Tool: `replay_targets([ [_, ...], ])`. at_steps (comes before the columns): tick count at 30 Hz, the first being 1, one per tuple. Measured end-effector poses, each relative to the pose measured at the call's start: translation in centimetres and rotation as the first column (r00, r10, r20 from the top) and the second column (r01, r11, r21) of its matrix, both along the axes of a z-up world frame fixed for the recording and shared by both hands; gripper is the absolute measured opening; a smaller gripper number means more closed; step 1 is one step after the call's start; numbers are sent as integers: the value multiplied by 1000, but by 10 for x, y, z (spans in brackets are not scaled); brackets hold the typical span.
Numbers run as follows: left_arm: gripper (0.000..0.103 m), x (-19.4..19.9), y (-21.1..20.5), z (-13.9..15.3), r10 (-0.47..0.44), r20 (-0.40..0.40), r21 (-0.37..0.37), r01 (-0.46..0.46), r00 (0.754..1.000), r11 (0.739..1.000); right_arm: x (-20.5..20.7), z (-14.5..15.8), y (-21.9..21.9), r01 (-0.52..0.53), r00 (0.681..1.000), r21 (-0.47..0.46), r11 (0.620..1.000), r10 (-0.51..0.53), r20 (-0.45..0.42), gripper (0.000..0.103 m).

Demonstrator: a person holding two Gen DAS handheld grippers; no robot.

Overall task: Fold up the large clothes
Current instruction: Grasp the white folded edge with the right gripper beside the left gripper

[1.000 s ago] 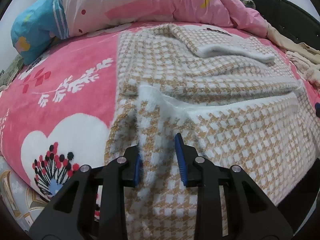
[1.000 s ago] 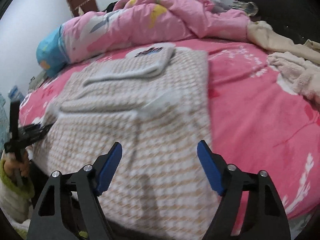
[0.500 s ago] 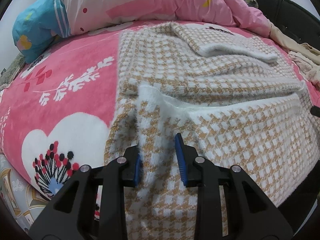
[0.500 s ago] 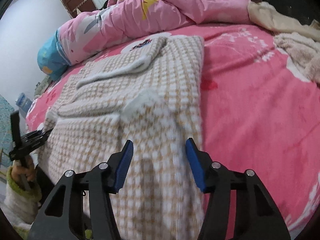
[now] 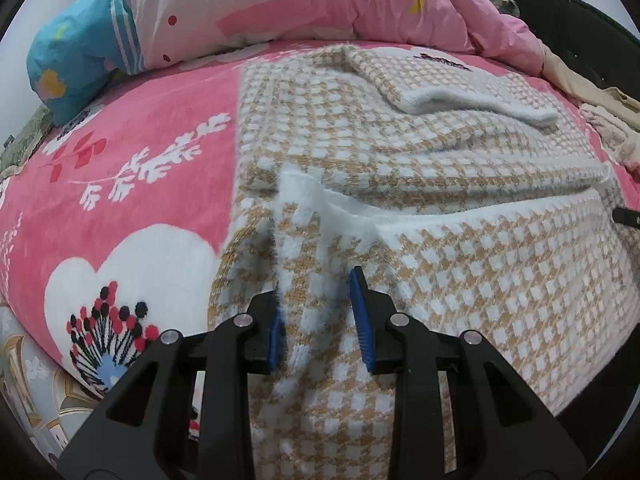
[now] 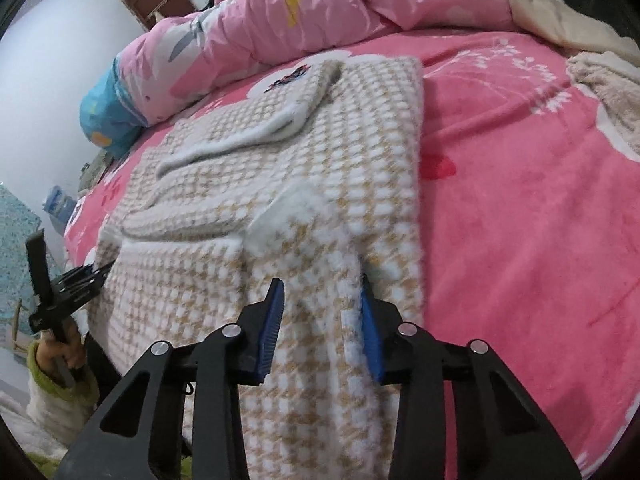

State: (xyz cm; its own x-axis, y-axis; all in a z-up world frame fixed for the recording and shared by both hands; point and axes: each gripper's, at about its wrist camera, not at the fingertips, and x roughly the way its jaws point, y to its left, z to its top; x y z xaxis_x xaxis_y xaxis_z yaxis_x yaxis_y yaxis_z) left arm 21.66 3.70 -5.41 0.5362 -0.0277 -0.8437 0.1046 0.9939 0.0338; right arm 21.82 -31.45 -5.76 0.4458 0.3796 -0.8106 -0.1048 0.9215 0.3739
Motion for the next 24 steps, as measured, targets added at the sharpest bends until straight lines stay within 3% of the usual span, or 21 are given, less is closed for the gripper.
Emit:
replay_targets([
  [6,28,0,-1,0,1,0,1,-1,1000,1000,-20,7,15,-56,998,-110,992,56,-8,28],
  [14,28,0,0,1,4,1,-3,-4,1000,1000,0,-1,24,-8,1000,-191,982,7,-9,27],
  [24,28,0,-1,0,6,3,-2,-6,1000,1000,-4,3,42,-4,1000,-309,951,11,23,22],
])
